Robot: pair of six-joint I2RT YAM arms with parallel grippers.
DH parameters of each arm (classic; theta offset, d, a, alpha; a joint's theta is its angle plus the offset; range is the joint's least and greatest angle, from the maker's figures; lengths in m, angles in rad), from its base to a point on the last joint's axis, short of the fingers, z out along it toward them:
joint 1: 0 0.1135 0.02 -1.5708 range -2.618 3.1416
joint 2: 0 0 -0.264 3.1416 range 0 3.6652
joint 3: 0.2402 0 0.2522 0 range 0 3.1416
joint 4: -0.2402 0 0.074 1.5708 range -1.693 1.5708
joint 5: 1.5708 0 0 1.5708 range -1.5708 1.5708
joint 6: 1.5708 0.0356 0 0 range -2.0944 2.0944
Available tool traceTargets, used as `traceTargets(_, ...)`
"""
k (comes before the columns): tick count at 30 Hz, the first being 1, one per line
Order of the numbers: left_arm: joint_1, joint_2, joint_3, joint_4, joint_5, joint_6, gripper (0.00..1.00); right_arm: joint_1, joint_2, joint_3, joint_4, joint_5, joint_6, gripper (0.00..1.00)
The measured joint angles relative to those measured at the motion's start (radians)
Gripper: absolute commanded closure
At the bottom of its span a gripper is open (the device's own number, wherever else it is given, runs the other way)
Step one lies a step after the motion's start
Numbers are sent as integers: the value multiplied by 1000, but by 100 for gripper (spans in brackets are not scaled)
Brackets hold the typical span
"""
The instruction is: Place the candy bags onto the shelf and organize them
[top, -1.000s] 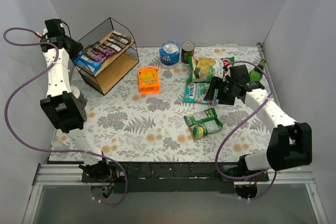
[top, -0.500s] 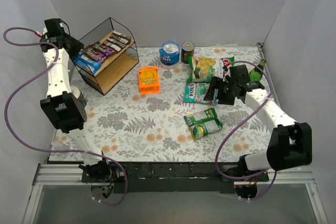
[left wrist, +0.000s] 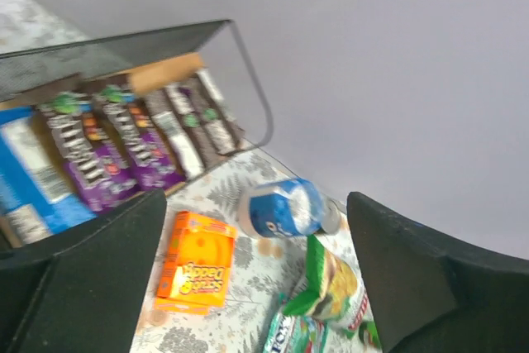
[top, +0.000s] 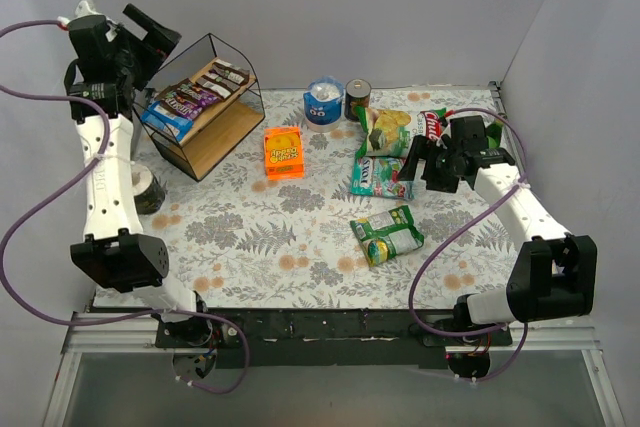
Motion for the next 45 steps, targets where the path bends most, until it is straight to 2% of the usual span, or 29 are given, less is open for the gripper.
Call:
traceTargets(6,-197,-20,-32,81,55,19,2,-1,-1,0,-14,16,1,4)
traceTargets(15,-570,-37,-372,187,57,-8,2,-13,-4,-1,-14,26,22,6)
traceTargets(23,-751,50,-531,280,41,-47,2,-26,41,-14,-21,14,32,15)
traceTargets(28,-887,101,-649,309,4,13,2,-27,82,-94,-45,-6,34,23)
traceTargets(33,-977,109,-787,369,50,41,2,-27,98,-169,-71,-19,35,30)
traceTargets(36,-970,104,-846,400,61,30,2,-27,101,-191,-76,-23,34,40)
traceTargets(37,-967,101,-856,407,62,26,2,-27,103,-196,-77,-24,35,47)
traceTargets(39,-962,92,-869,419,62,19,2,-27,104,-210,-76,-29,35,55)
traceTargets(43,-959,50,-886,440,62,2,2,-27,103,-255,-74,-63,47,82)
traceTargets(45,-959,22,-902,453,56,-10,2,-27,98,-288,-74,-95,56,90)
